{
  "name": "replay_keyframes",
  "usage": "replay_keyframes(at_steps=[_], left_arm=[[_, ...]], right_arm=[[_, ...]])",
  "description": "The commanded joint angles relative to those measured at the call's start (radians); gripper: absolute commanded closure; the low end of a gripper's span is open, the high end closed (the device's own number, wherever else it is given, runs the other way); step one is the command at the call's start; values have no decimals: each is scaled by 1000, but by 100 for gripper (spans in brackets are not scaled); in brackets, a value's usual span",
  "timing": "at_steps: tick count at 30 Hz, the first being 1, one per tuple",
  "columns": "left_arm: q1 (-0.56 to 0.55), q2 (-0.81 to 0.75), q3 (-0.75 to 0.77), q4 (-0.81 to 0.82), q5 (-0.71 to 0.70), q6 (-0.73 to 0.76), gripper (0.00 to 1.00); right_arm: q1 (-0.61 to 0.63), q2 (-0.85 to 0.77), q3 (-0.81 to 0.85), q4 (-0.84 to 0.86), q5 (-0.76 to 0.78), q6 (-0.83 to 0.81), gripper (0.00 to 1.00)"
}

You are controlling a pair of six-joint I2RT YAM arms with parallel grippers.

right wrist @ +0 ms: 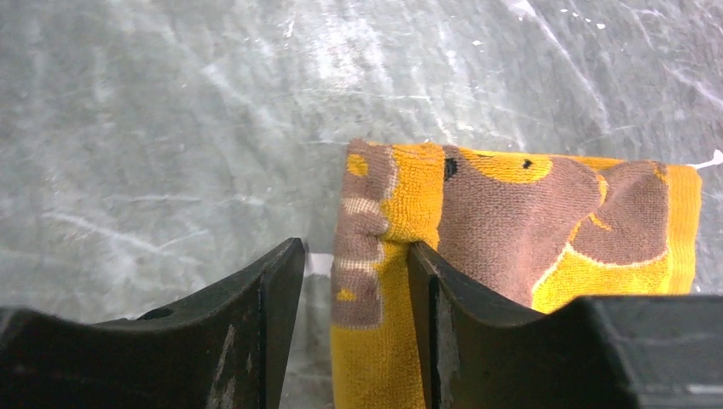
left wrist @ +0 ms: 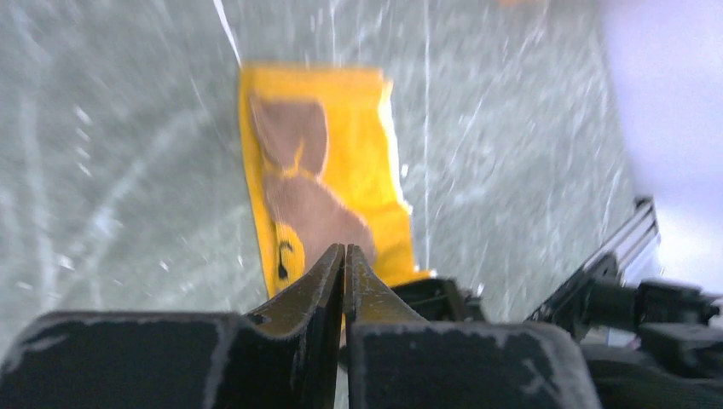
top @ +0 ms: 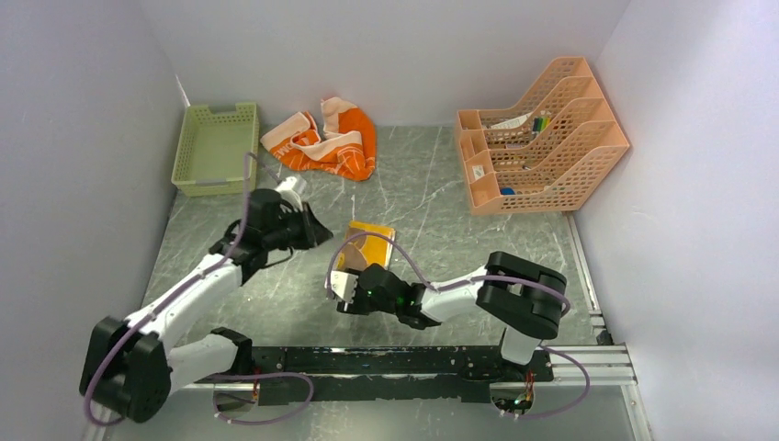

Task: Roll the towels
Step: Roll the towel at the center of the board.

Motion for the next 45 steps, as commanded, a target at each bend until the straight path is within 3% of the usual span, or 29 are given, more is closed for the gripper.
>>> replay_keyframes(at_steps=[1, 5, 15, 21, 25, 31, 37, 42, 45], left_arm=[[84, -85, 90, -159, -10, 40, 85], [96, -144, 90, -203, 9, 22, 85], [97, -338, 35, -309, 70, -2, 85], [96, -398, -61, -247, 178, -82, 86], [95, -435, -149, -151, 250, -141, 85], [86, -429, -217, -50, 302, -157, 86], [-4, -304, -329, 265, 332, -241, 86], [-73, -123, -341, 355, 248, -229, 91], [-73, -41, -348, 356, 179, -218, 93]], right_arm=[[-23, 81, 27, -163, 53, 89, 51], [-55, 111, 72, -246, 7, 188, 56], [-115, 77, 167, -447, -261, 412, 100], [-147, 48, 209, -484, -492, 579, 100], [-250, 72, 219, -441, -716, 701, 100], [-401, 153, 272, -409, -889, 758, 100], [-432, 295, 432, -546, -904, 717, 99], [-444, 360, 472, -571, -891, 707, 96], [-446, 349, 479, -588, -871, 683, 89]])
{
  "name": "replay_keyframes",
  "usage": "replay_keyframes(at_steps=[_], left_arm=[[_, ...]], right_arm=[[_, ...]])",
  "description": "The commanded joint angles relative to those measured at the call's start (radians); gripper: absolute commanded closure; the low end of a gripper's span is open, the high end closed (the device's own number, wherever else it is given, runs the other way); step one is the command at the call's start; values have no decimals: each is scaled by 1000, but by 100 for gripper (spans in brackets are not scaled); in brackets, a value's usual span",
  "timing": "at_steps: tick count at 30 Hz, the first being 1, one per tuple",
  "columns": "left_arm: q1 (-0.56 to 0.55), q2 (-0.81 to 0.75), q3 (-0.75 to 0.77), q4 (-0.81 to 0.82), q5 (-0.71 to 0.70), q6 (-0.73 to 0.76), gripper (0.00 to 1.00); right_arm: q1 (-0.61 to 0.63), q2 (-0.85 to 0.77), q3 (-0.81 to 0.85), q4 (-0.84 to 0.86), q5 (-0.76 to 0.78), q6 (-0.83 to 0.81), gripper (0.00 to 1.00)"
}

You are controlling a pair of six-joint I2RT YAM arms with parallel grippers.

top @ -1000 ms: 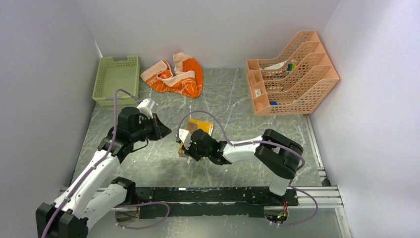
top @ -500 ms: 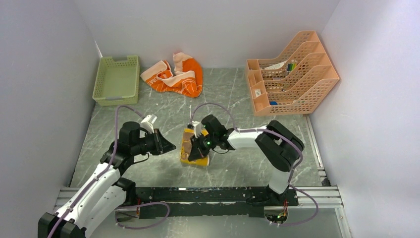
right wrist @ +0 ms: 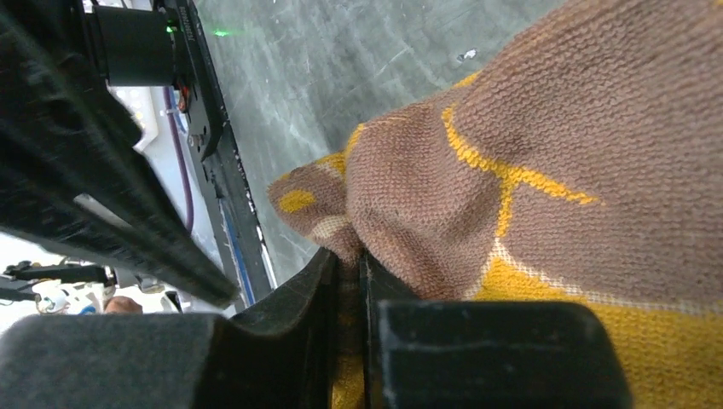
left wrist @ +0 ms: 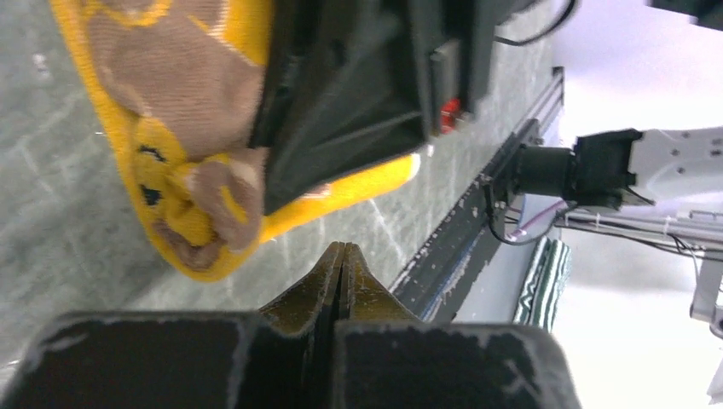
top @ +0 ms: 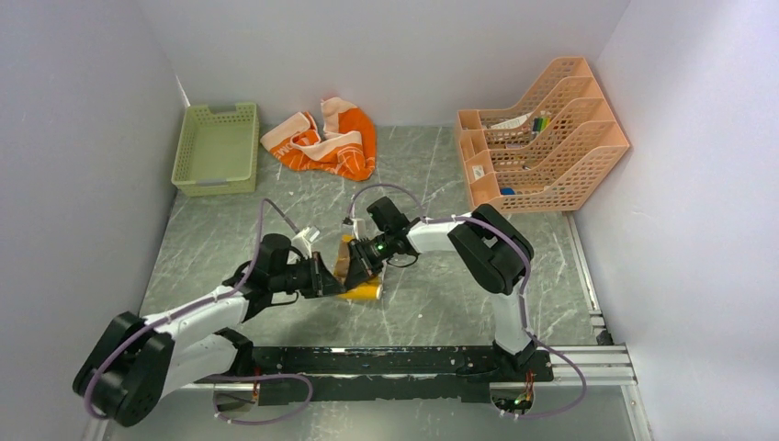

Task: Roll the towels
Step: Roll the towel at the center of the board.

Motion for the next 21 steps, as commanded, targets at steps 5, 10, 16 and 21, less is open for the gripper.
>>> replay_keyframes(at_steps=[5, 10, 16, 21], left_arm=[[-6, 144, -3, 88, -193, 30, 93], [-6, 223, 17, 104, -227, 55, 93], [-7, 327, 29, 144, -212, 63, 93], [-6, 365, 73, 106, -197, 88, 93]], right_arm=[[-9, -66, 2, -81, 103, -109, 51], [-8, -187, -35, -105, 187, -175, 21], [107, -482, -188, -38, 554, -382, 13], [321, -736, -488, 258, 746, -636, 14]])
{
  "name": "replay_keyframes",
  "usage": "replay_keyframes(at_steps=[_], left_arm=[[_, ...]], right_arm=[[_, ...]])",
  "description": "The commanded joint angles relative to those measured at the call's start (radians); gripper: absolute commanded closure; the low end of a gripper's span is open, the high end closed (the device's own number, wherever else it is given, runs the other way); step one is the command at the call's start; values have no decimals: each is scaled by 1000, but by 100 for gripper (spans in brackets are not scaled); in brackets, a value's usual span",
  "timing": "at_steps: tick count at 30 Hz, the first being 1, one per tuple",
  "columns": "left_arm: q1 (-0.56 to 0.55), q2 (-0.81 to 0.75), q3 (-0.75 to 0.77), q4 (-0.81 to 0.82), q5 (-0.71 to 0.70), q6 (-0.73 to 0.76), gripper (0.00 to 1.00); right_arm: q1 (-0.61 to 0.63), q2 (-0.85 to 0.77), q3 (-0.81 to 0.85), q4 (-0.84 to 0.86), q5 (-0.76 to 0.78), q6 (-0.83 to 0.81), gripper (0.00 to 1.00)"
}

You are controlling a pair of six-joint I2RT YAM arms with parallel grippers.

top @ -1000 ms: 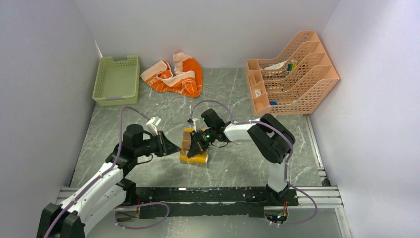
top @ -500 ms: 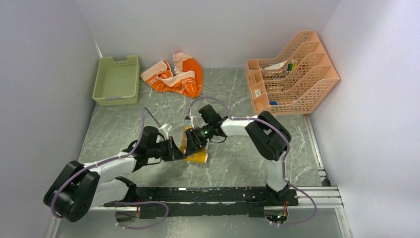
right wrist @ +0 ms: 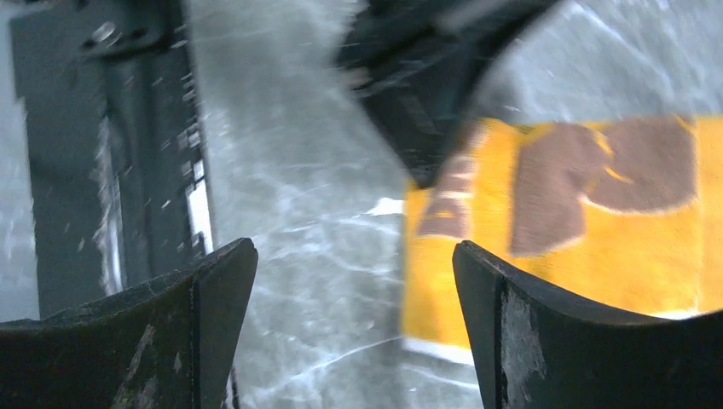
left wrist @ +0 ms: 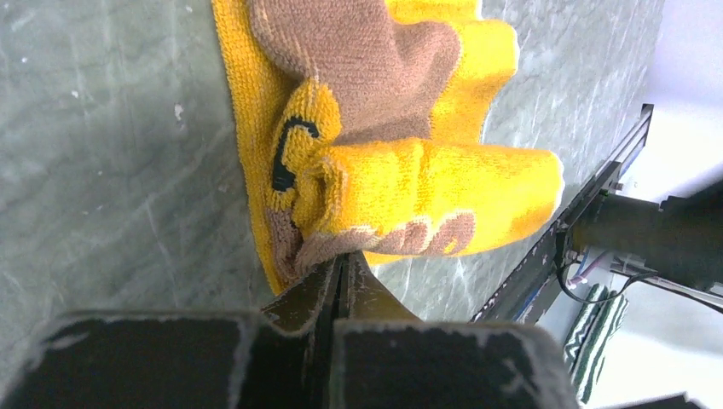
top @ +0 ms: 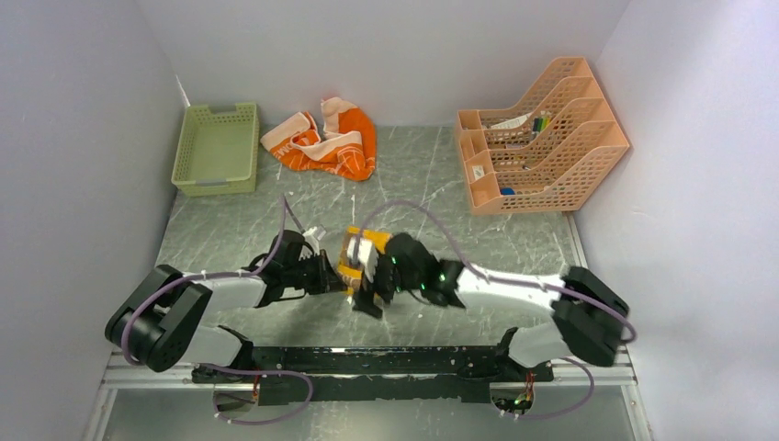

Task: Roll the towels
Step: Roll the towel at the center of the board.

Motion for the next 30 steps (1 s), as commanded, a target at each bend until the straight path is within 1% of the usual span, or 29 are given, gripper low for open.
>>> replay_keyframes(at_steps=[1, 3, 5, 12, 19, 21, 22, 25, 26, 28, 29, 30], left_arm=[[4, 34, 40, -38, -48, 60, 93], [4, 26, 60, -66, -52, 68, 93], [4, 16, 74, -97, -57, 80, 93], [3, 12, 96, -150, -53, 97, 93], [3, 6, 97, -170, -53, 103, 93], [4, 0, 97, -178, -54, 106, 93], [5, -4, 97, -184, -55, 108, 93], [6, -19, 99, -200, -57, 111, 93], [6, -26, 100, -206, -58, 113, 93], [8, -43, 104, -225, -63, 115, 93], [10, -56, 105, -235, -64, 113, 93], [13, -72, 106, -244, -65, 114, 93]], right_arm=[[131, -172, -202, 264, 209, -238, 14], [147, -190, -221, 288, 215, -254, 15], [165, -176, -214, 272, 252, -292, 17], [240, -41, -177, 287, 371, -425, 21], [260, 106, -125, 293, 421, -447, 25], [255, 144, -112, 298, 456, -443, 28], [251, 164, -105, 300, 471, -435, 32], [234, 216, -69, 270, 496, -394, 50], [229, 227, -57, 256, 493, -379, 58], [217, 242, -27, 211, 477, -331, 67], [207, 248, 0, 164, 456, -297, 78], [192, 258, 29, 116, 394, -267, 97]])
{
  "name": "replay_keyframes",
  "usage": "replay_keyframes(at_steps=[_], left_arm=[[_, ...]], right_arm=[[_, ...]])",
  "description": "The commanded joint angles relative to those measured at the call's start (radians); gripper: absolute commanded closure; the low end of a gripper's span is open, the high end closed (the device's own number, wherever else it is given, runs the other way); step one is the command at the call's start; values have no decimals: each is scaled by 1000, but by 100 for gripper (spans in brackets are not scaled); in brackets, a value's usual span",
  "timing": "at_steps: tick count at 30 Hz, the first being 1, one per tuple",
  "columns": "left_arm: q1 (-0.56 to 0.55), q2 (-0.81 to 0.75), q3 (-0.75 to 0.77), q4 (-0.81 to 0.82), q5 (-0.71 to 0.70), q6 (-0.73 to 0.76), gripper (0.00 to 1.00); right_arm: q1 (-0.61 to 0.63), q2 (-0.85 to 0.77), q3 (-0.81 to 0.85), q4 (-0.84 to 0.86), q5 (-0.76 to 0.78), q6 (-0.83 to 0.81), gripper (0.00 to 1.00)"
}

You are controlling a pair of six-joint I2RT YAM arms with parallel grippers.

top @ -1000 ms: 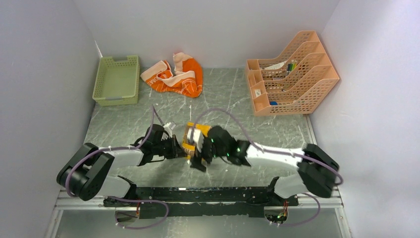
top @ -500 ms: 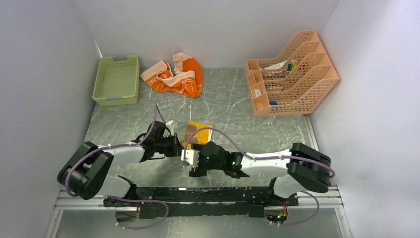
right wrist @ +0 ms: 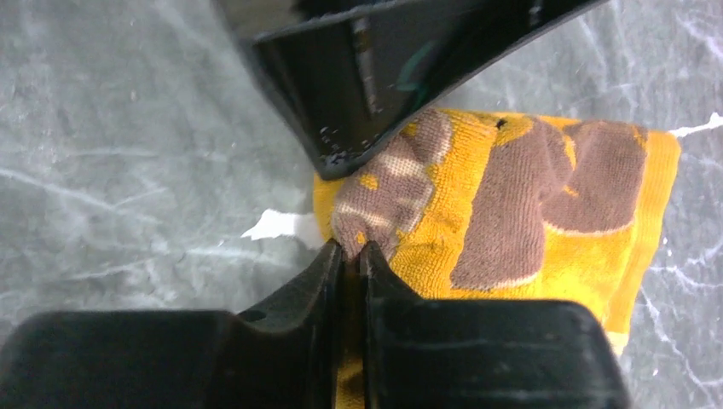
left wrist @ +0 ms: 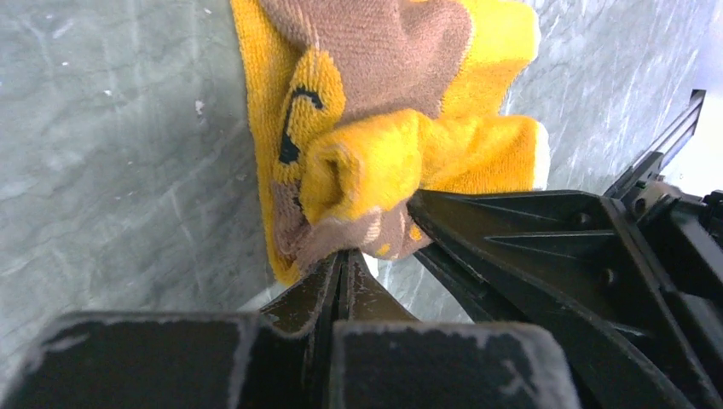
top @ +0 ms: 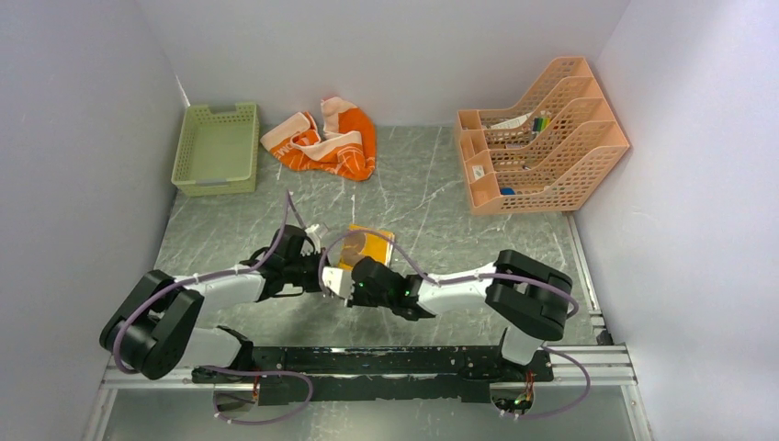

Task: Roll the towels
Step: Roll the towel at the center of the board.

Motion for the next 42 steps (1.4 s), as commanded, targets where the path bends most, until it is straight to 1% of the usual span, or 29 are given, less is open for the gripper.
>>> replay_keyframes(at_steps=[1, 4, 7, 9, 12, 13, 15, 19, 24, 27, 30, 33, 37, 40, 42], left_arm=[[15, -69, 28, -71, -43, 25, 93], [20, -158, 44, -100, -33, 23, 93], [22, -249, 76, -163, -45, 36, 91], [22, -310, 98, -208, -55, 44, 90], [22, -372, 113, -262, -56, 50, 89], [22, -385, 114, -271, -51, 48, 89], [23, -402, 111, -274, -33, 50, 88], [22, -404, 83, -228, 11, 37, 87], [18, -367, 70, -170, 32, 34, 87], [16, -322, 76, -144, 18, 44, 87], [17, -265, 101, -152, -28, 66, 88], [17, -192, 113, -120, -44, 76, 88], [16, -87, 120, -42, -34, 77, 89], [17, -9, 128, 4, -49, 82, 90], [18, 44, 147, 16, -70, 96, 91]], right_arm=[[-50, 36, 109, -159, -106, 153, 100], [-80, 33, 144, -218, -267, 249, 100], [-116, -28, 103, -171, -391, 383, 100], [-169, -74, 80, -141, -460, 495, 100], [-281, -101, 85, -155, -581, 651, 100], [-319, -92, 95, -163, -644, 694, 100], [-369, -53, 131, -197, -718, 758, 100], [-407, 69, 224, -241, -863, 790, 100], [-461, 206, 282, -224, -963, 832, 100], [-483, 251, 282, -187, -979, 836, 100], [-504, 273, 331, -203, -976, 819, 100], [-521, 287, 349, -219, -964, 807, 100], [-545, 315, 341, -184, -990, 828, 100], [-561, 329, 313, -125, -1020, 864, 100], [-560, 327, 310, -130, -1015, 851, 100]])
